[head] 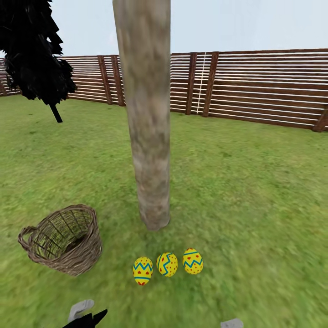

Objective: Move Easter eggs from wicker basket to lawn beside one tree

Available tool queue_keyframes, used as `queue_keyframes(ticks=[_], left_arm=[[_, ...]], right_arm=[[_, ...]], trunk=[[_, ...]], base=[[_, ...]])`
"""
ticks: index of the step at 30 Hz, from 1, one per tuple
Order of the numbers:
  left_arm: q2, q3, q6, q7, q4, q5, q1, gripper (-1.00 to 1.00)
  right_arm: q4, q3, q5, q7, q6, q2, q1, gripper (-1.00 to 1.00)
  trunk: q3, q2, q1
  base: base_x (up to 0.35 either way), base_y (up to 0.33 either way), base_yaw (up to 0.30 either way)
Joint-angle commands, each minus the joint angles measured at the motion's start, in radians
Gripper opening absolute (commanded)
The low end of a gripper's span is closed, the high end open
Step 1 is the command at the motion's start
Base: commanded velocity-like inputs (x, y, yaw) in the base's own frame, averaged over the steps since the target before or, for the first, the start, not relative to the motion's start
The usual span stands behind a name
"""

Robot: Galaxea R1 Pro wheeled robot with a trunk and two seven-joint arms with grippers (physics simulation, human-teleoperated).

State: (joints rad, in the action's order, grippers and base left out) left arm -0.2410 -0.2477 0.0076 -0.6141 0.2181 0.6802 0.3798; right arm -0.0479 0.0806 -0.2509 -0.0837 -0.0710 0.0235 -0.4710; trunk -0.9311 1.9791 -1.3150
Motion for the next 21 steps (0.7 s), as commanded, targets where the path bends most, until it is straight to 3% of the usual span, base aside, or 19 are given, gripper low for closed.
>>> queue_keyframes(ticks=[1,5,12,21], left_arm=[[0.003,-0.008,-0.005,-0.001,-0.004,0.010,0.001,1.00],[0.013,-0.008,-0.013,0.011,-0.017,0.008,0.001,1.00],[0.016,-0.008,-0.014,0.166,-0.042,-0.022,0.001,1.00],[0.035,-0.007,-0.012,0.185,-0.125,-0.028,0.001,1.00]], right_arm=[[-0.005,0.008,-0.009,-0.005,-0.007,0.001,0.001,1.00],[-0.006,0.009,-0.008,-0.005,-0.006,0.002,0.014,1.00],[-0.006,0.010,-0.007,-0.005,-0.002,0.003,0.022,1.00],[-0.005,0.010,-0.001,-0.003,-0.010,0.005,0.024,1.00]], trunk=[[0.003,-0.007,0.004],[0.015,-0.035,0.019],[0.037,-0.084,0.046],[0.065,-0.147,0.081]], base=[[0.000,0.000,0.000],[0.000,0.000,0.000],[0.000,0.000,0.000],[0.000,0.000,0.000]])
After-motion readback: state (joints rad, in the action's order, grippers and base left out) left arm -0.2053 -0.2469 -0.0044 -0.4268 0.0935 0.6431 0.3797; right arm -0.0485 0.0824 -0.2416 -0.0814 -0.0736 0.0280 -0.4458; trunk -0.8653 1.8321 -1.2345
